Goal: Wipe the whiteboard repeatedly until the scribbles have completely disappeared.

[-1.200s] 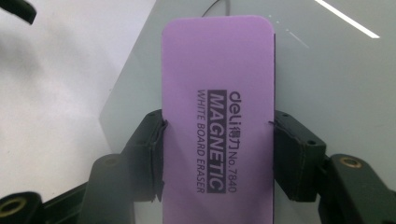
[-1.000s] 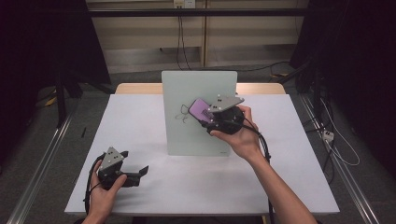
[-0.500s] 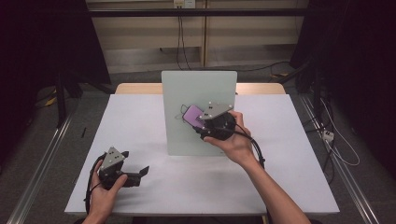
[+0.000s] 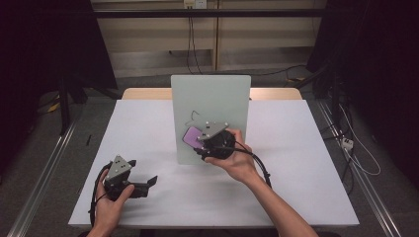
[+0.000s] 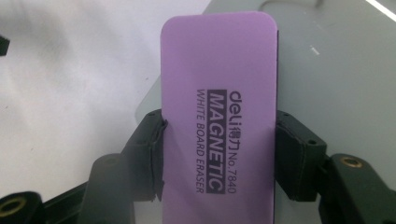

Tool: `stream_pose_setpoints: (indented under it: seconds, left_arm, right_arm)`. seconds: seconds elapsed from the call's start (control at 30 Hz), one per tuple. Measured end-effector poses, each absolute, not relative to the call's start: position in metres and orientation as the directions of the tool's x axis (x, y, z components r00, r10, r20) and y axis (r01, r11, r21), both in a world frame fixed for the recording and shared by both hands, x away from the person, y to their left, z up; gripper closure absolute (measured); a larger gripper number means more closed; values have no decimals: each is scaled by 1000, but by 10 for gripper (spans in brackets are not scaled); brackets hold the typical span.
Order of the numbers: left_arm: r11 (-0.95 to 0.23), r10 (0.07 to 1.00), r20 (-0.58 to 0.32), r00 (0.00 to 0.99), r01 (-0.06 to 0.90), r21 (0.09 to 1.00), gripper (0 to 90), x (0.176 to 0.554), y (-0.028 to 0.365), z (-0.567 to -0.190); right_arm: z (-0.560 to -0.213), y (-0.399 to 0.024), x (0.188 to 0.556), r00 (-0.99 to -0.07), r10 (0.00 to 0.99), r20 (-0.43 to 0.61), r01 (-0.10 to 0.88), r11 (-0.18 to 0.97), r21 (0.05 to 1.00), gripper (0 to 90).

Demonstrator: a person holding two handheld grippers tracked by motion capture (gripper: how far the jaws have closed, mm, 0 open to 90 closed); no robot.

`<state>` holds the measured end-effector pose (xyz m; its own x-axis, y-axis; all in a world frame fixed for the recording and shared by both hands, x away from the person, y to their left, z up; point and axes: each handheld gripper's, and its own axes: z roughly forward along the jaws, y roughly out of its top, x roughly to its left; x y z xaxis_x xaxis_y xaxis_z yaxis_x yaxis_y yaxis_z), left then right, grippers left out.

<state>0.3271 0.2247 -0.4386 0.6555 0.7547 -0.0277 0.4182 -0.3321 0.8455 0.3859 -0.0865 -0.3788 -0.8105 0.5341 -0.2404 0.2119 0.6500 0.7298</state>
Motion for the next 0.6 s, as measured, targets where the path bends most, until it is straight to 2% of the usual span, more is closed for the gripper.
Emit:
stream_pose_setpoints:
  seconds: [0.33, 0.6]
  left_arm:
    - [-325, 758, -34, 651, 423, 846, 44, 327, 225, -439]
    - [-328, 757, -32, 652, 422, 845, 44, 328, 226, -439]
  right_arm:
    - [-390, -80, 385, -838, 500, -218, 219, 674, 706, 416]
    - [-354, -102, 392, -792, 553, -260, 202, 639, 742, 416]
